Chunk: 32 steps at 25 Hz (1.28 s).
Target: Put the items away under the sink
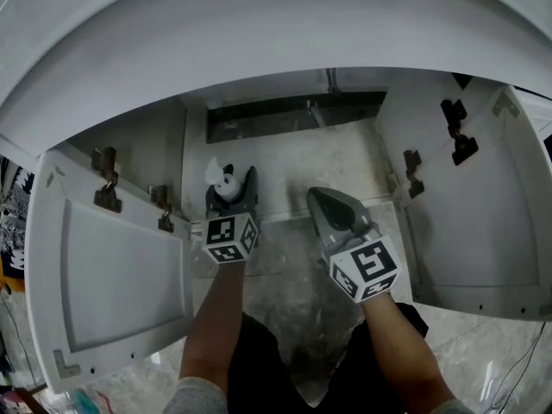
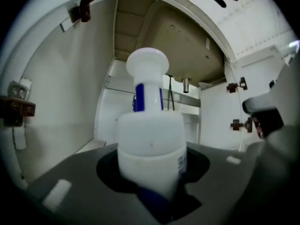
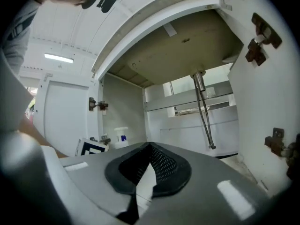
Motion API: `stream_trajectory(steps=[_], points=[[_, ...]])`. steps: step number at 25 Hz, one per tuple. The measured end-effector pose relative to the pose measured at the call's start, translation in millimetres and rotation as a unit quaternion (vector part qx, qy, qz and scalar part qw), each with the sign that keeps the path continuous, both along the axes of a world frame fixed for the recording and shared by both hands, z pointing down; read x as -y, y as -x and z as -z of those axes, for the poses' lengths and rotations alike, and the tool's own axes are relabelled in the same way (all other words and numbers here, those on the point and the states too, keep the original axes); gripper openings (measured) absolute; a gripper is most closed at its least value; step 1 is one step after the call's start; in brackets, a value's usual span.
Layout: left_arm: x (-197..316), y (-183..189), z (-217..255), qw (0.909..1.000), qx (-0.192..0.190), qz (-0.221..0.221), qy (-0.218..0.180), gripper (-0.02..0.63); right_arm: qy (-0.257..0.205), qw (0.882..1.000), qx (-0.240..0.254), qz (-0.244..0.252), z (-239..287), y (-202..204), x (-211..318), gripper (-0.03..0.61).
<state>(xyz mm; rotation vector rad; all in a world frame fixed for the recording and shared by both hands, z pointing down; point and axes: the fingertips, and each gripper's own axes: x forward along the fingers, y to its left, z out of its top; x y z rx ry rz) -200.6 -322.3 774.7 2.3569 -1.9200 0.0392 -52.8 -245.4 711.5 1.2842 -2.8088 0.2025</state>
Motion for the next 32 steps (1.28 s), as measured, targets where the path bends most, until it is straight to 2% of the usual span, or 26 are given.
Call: stream_trajectory(steps=[5, 11, 18, 20, 27, 30, 32], points=[[6, -3, -23, 0.9993, 0.032, -0.002, 0.021, 0.206, -0.007, 1.0, 0.005, -0.012, 5, -3, 5, -0.008], [8, 5, -25, 0.9996, 0.018, 0.016, 0.014, 0.204, -0.001, 1.0, -0.004, -0.023, 3, -10, 3, -0.008], [12, -2, -27, 0.9989, 0.045, 0.004, 0.013, 0.204, -0.017, 0.999, -0.034, -0.005, 6, -4, -9, -0.008], [11, -5, -29, 0.9989, 0.041, -0.004, 0.021, 0.269, -0.023, 0.999, -0.046, -0.003, 6, -2, -10, -0.008], [-13, -5, -10, 0.9996, 0.024, -0.013, 0.008, 0.406, -0.025, 0.999, -0.043, -0.002, 7, -2, -10, -0.008], [-27, 1, 4, 0.9999, 0.006, 0.01, 0.005, 0.43, -0.01, 1.0, -0.021, -0.011, 4, -5, -6, -0.008], [-36, 5, 12, 0.9998, 0.011, 0.018, 0.005, 0.446, 0.003, 1.0, 0.008, -0.012, 5, -1, -4, -0.008]])
